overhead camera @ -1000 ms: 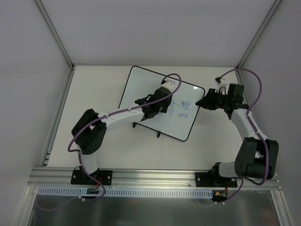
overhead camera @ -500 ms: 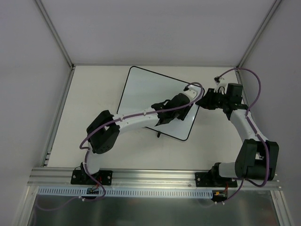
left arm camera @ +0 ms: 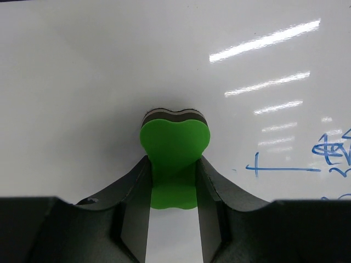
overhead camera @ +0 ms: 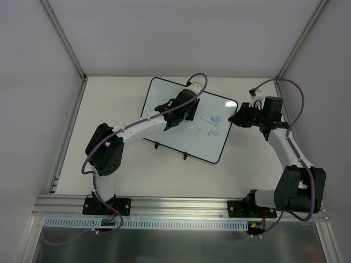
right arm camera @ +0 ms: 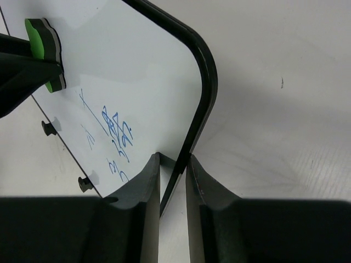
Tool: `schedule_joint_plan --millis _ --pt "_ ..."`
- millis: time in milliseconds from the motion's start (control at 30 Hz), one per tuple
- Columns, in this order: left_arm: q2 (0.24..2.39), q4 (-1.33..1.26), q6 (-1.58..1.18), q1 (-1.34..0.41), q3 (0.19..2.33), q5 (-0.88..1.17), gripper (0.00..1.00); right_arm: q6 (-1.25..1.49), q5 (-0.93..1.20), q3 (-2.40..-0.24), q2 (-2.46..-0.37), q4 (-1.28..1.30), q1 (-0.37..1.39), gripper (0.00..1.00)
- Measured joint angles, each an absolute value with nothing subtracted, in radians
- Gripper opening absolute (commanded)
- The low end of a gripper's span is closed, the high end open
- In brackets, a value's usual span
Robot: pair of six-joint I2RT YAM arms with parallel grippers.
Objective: Erase the whiteboard
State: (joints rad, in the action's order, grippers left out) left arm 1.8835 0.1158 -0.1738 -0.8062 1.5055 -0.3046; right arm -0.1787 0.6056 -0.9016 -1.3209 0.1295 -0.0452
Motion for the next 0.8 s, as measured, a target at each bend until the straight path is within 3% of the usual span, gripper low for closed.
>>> schedule_joint_plan --millis 333,800 --pt "1.946 0.152 -0.126 -0.855 1.583 -0.352 0.0 -0.213 0.542 -0.895 -1.319 0.14 -0.04 0.0" --pt "2.067 0.166 -0.104 -1.056 1.662 -0.294 0.0 -0.25 0.483 -0.887 -1.306 0.137 -0.022 0.0"
